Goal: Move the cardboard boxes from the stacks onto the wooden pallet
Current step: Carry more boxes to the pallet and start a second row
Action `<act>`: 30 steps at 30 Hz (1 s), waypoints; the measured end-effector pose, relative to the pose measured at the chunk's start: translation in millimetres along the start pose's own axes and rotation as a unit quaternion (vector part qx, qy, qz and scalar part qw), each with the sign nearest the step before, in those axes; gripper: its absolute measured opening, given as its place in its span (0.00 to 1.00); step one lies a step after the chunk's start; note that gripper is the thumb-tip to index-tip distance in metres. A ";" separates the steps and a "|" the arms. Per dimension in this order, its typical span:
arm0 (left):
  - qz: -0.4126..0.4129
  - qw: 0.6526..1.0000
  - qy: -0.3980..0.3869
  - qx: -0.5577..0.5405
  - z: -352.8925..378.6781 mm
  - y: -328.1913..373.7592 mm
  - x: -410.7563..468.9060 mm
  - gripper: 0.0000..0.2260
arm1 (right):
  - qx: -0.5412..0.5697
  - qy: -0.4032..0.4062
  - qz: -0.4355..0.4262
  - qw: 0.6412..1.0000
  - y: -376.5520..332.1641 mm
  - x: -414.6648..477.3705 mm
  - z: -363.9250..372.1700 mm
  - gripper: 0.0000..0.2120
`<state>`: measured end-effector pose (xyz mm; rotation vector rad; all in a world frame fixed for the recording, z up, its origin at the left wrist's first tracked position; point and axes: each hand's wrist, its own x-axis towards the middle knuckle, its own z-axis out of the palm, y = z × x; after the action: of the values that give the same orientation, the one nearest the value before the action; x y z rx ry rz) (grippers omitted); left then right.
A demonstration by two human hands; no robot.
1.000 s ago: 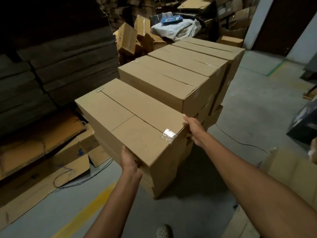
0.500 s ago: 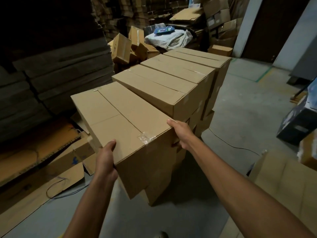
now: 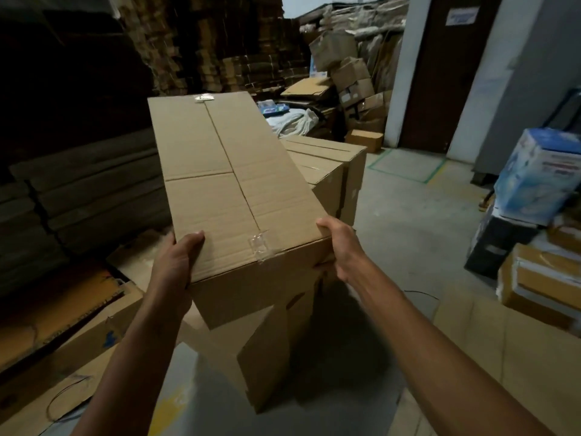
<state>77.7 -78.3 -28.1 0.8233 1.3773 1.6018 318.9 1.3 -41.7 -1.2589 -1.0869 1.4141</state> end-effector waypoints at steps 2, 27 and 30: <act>0.005 0.999 -0.045 0.010 9.6 4.7 -8.0 0.14 | 0.001 0.019 0.005 1.000 -5.6 -24.0 -19.8 0.07; -0.199 0.884 -0.407 0.119 70.6 -152.8 -181.9 0.19 | 0.002 0.373 0.188 0.909 160.0 -333.2 -149.0 0.43; -0.231 0.866 -0.419 0.144 74.4 -188.0 -198.2 0.19 | 0.021 0.379 0.214 0.900 199.4 -346.5 -163.8 0.46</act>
<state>261.8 -219.1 -190.7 1.0870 1.0420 0.5331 484.2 -369.8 -188.4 -1.8697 -0.2496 1.0573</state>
